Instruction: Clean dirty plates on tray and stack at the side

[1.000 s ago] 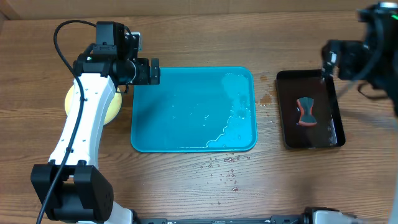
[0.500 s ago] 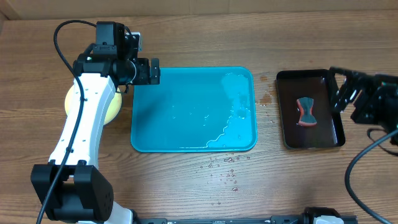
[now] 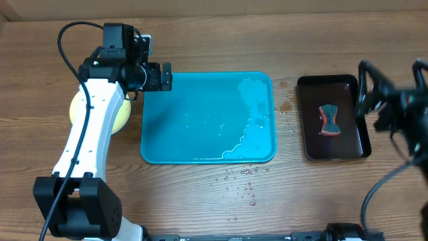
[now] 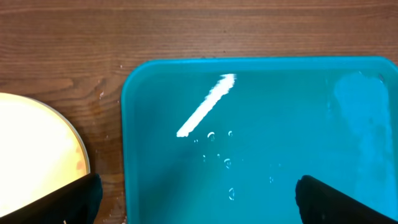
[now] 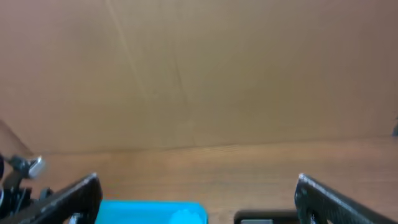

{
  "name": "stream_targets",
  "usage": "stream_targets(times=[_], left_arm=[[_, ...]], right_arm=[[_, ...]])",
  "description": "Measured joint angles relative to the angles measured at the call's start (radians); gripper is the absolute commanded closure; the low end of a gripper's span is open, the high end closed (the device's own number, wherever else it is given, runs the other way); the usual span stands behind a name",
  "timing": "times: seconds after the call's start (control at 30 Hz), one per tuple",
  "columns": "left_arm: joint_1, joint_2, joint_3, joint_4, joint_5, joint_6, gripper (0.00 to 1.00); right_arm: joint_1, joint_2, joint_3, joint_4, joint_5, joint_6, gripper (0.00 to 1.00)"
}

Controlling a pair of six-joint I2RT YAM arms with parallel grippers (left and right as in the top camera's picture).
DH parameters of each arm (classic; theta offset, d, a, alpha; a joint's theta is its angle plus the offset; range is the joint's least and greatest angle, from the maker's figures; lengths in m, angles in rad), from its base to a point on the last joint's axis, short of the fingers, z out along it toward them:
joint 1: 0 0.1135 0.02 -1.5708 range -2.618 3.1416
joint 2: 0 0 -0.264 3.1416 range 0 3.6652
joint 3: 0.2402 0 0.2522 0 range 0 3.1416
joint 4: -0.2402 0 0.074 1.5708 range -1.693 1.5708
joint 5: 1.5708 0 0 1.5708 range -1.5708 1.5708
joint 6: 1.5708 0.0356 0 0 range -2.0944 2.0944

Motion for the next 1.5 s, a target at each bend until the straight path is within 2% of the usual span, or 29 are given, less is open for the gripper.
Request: stream_targets(times=[0.17, 0.33, 0.6, 0.93, 1.5], left_arm=[[0.000, 0.000, 0.000, -0.001, 0.001, 0.000, 0.00], [0.000, 0.000, 0.000, 0.000, 0.001, 0.000, 0.00], [0.000, 0.000, 0.000, 0.000, 0.001, 0.000, 0.00], [0.000, 0.000, 0.000, 0.000, 0.001, 0.000, 0.00], [0.000, 0.000, 0.000, -0.001, 0.001, 0.000, 0.00]], right_arm=[[0.011, -0.270, -0.381, 0.210, 0.004, -0.011, 0.00], [0.012, -0.456, -0.736, 0.377, 0.004, -0.012, 0.00], [0.013, -0.703, -1.106, 0.614, 0.007, -0.013, 0.00], [0.054, -0.822, -1.324, 0.751, 0.061, -0.014, 0.00], [0.057, -0.823, -1.428, 0.706, 0.132, -0.015, 0.00]])
